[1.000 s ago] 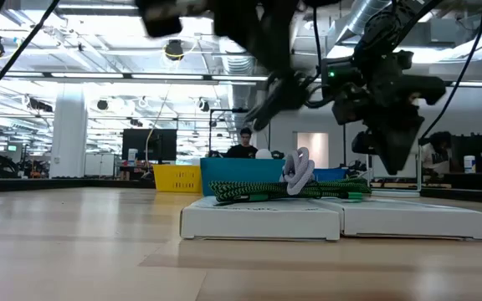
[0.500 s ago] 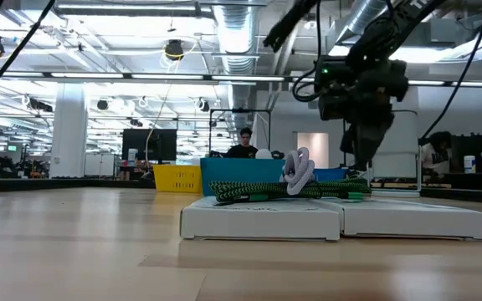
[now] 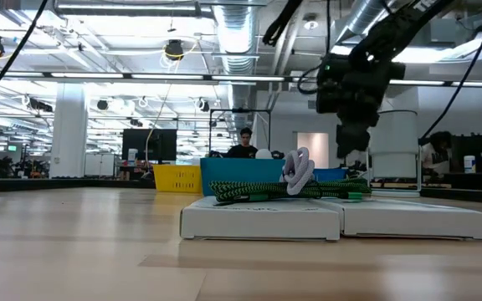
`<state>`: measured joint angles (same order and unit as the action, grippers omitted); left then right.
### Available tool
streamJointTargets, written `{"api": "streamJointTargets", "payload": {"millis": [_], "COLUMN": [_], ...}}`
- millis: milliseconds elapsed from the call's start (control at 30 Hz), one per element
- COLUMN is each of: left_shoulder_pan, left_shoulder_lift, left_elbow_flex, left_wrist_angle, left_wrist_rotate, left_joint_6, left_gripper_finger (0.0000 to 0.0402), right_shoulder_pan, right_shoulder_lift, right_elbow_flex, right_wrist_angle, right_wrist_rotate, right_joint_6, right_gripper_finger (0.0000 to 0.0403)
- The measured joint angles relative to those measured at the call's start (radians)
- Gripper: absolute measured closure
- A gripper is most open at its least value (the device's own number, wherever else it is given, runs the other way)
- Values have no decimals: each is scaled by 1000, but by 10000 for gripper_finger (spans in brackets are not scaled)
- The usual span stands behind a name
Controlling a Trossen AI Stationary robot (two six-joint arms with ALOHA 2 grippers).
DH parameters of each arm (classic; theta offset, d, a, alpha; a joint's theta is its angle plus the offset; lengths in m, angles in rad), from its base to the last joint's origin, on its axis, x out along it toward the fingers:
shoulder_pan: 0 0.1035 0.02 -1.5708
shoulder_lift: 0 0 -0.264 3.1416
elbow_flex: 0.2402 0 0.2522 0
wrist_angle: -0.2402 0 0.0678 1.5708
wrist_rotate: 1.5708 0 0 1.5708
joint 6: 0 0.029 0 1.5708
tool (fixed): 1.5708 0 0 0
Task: Pick and place items into bin
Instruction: Put the black charger cable into the blue basket
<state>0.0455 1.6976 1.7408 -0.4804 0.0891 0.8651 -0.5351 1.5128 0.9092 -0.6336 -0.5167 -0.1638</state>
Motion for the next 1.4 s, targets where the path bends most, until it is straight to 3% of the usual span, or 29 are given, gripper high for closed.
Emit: {"api": "streamJointTargets", "payload": {"millis": [233, 400, 500, 733, 1000, 1133, 1400], "left_shoulder_pan": [154, 254, 293, 310, 303, 303, 303], "left_shoulder_lift": [-164, -234, -254, -253, -263, -274, -286], "left_elbow_flex": [-382, -606, -669, -697, -698, -698, -698], "left_wrist_angle": [524, 912, 1038, 1078, 1076, 1074, 1055], "left_wrist_rotate": [130, 193, 246, 296, 296, 296, 299], "left_joint_6": [-52, -154, -231, -232, -221, -232, -244], "left_gripper_finger": [401, 401, 401, 401, 401, 401, 401], "right_shoulder_pan": [-26, -13, 15, 116, 123, 114, 119], "right_shoulder_lift": [-156, -292, -360, -396, -300, -262, -247], "right_elbow_flex": [0, 0, 0, 0, 0, 0, 0], "right_wrist_angle": [120, 234, 352, 665, 721, 746, 812], "right_wrist_rotate": [29, 161, 278, 529, 558, 647, 674], "right_joint_6": [57, 100, 112, 61, -70, -93, -227], "right_gripper_finger": [326, 326, 326, 326, 326, 326, 326]}}
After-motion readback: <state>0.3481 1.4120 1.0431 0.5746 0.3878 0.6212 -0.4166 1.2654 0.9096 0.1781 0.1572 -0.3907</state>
